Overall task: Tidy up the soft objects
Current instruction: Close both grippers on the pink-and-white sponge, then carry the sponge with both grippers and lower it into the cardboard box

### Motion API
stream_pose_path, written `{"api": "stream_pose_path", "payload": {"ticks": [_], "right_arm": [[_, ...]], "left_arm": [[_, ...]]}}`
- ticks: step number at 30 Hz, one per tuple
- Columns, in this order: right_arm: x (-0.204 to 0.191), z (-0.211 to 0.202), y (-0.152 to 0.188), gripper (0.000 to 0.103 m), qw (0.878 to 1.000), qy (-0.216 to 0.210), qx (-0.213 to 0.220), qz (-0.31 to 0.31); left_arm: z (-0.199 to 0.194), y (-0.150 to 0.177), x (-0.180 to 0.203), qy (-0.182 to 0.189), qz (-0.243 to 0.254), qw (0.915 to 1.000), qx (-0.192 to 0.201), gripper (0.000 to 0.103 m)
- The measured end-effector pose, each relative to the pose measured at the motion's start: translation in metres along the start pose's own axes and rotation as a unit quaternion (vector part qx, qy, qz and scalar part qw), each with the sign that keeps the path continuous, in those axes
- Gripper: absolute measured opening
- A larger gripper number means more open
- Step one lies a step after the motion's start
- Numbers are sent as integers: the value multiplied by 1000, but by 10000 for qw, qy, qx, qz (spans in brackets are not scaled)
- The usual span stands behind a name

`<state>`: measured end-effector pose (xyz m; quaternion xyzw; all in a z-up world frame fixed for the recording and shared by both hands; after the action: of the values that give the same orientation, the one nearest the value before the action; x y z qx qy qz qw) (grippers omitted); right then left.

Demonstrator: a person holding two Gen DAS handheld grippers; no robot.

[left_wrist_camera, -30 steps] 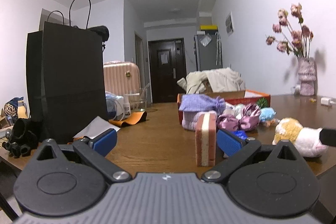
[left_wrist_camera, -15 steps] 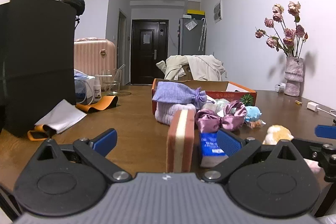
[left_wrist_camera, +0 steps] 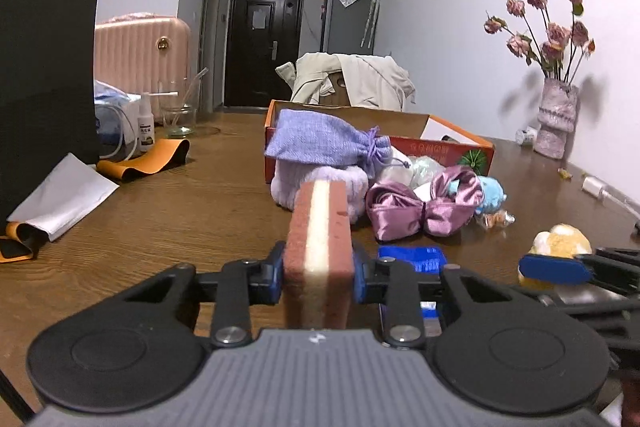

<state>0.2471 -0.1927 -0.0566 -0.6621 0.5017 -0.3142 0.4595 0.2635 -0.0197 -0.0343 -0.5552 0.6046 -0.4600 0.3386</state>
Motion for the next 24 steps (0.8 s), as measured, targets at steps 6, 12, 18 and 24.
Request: {"api": "stream_pose_path", "payload": {"ticks": [6,12,18,24], "right_arm": [[2,9,-32,53,9995,-188,165,176],[-58,31,-43,53,9929,-1185,-67,1],[-83,76,-58,53,9846,-1689,-445,110],[-111,112,-63,53,9731,-2177,-748,110]], "left_arm": [[-14,-1,-24,1092,-1074,9857,-700,32],[-7,8,-81,304,-998,9918,-732,74],[-21,0,-95,250,-1010,9931,-536,74],[-31,10,-85,315,-768,9941,-691,50]]}}
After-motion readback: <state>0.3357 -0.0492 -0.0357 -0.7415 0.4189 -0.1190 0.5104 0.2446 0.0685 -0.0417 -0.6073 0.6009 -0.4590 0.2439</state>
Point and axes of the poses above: each gripper's, at about its wrist camera, not at the fingertips, and z roughly the way its jaws point, x to its right, y to its underside, the point moved 10 cm from there along z, roughly the way its jaws point, and after that the axes turned 3 degrees about x, right-handed, at the moved point
